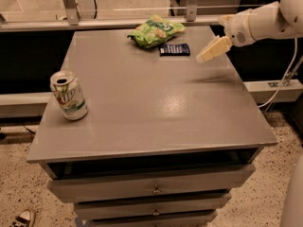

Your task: Move rxbar blueberry near green rice chip bag

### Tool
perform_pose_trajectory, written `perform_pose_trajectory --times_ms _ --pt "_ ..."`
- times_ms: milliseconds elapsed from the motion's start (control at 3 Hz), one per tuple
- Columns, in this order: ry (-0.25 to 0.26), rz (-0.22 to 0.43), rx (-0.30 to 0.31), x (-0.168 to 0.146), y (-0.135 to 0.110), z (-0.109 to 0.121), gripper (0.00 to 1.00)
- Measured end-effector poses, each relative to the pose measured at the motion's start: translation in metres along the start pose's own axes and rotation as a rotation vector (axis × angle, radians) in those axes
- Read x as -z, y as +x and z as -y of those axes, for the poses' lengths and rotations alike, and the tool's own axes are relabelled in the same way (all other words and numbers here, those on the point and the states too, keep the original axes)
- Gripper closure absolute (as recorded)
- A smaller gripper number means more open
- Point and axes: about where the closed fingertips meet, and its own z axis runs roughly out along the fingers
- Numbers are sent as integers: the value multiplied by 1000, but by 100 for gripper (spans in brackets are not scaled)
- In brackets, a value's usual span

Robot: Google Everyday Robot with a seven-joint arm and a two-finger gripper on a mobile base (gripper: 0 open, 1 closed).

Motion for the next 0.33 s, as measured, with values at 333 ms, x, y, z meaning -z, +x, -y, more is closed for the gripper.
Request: perform_pose_trajectory --times_ms 333 --pt "-5 1 3 -5 -3 -1 0"
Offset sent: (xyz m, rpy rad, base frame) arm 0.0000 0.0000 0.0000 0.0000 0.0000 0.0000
